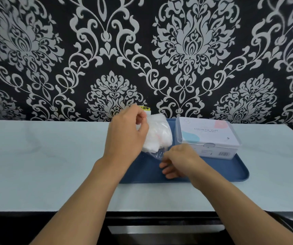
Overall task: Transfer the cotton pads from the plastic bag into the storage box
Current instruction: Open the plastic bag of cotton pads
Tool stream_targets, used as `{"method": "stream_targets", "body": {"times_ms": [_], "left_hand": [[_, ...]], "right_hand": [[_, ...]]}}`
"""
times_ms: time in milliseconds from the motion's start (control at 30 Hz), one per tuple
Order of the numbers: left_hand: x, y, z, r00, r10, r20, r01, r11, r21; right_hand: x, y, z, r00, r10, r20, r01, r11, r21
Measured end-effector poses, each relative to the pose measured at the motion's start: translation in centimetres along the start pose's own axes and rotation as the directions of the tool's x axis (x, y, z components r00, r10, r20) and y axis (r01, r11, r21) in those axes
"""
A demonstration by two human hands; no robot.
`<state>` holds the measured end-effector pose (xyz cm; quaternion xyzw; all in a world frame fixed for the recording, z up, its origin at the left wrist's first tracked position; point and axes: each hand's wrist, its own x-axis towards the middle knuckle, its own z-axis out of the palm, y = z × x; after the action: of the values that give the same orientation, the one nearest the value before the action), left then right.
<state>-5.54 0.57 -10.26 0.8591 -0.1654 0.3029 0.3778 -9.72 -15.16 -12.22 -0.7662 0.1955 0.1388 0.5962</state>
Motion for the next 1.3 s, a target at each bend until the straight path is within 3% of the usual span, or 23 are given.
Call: {"method": "stream_targets", "body": {"times_ms": [67,133,200,267,333,400,467,533,600,633,733,800,833,933,1000,1133,1300], "left_hand": [[-0.5,-0.5,0.3,0.974,-0.056,0.218,0.051,0.998,0.030],[-0.9,-1.1,0.4,0.899,-0.066,0.433,0.040,0.997,0.070],[-1.0,-1.5,0.8,0.850,-0.048,0.524,-0.007,0.995,0.103],[-1.0,-1.8,1.3,0.853,-0.070,0.517,-0.006,0.990,0.143],[-0.9,-2.0,1.6,0.867,-0.111,0.486,0.012,0.979,0.203],[-0.7,-2.3,1.9,0.870,-0.137,0.474,0.016,0.968,0.251],[-0.5,-2.5,2.1,0.857,-0.142,0.495,0.009,0.965,0.261],[-0.6,-2.3,1.9,0.814,-0.150,0.562,-0.017,0.960,0.281],[-1.0,-1.4,1.4,0.775,-0.158,0.612,-0.058,0.946,0.318],[-1.2,-0.7,1.0,0.791,-0.131,0.598,-0.066,0.953,0.297],[-2.6,3.5,1.0,0.914,0.096,0.394,-0.088,0.995,-0.038],[-4.3,6.7,2.4,0.906,0.116,0.406,-0.060,0.987,-0.147],[-5.2,7.9,3.3,0.879,0.073,0.471,-0.023,0.994,-0.111],[-6.3,8.0,6.2,0.822,-0.167,0.545,0.143,0.986,0.086],[-5.6,7.4,6.7,0.827,-0.248,0.504,0.251,0.966,0.063],[-4.9,6.3,6.8,0.835,-0.233,0.498,0.274,0.962,-0.010],[-5.3,6.1,5.9,0.827,-0.143,0.543,0.163,0.987,0.013]], "right_hand": [[-0.1,0.2,0.0,0.999,-0.022,0.040,0.021,0.999,0.036],[-0.3,0.3,-0.1,0.998,-0.019,0.057,0.015,0.998,0.065],[-0.6,0.4,-0.5,0.997,-0.012,0.072,0.012,1.000,-0.010],[-1.2,0.4,-1.4,0.996,-0.051,0.073,0.066,0.976,-0.208],[-1.9,0.3,-3.1,0.971,-0.240,0.011,0.220,0.873,-0.435],[-2.3,-0.4,-5.8,0.835,-0.541,-0.104,0.359,0.678,-0.642],[-1.6,-0.8,-8.7,0.715,-0.689,-0.118,0.297,0.453,-0.840],[0.2,-0.5,-10.6,0.772,-0.633,-0.052,0.207,0.329,-0.921],[1.5,0.0,-11.3,0.845,-0.535,-0.019,0.190,0.334,-0.923],[2.0,0.0,-11.4,0.854,-0.521,-0.005,0.195,0.329,-0.924],[2.1,-0.8,-11.5,0.823,-0.563,0.073,0.179,0.136,-0.974],[1.8,-1.4,-11.3,0.803,-0.580,0.137,0.172,0.006,-0.985],[1.7,-1.5,-11.1,0.798,-0.581,0.161,0.177,-0.029,-0.984],[1.5,-1.2,-11.0,0.774,-0.600,0.203,0.215,-0.053,-0.975],[1.1,-0.8,-11.5,0.744,-0.635,0.208,0.248,-0.026,-0.968],[0.5,0.1,-13.1,0.685,-0.717,0.131,0.357,0.173,-0.918],[0.1,0.1,-13.8,0.522,-0.852,0.031,0.532,0.297,-0.793]]}}
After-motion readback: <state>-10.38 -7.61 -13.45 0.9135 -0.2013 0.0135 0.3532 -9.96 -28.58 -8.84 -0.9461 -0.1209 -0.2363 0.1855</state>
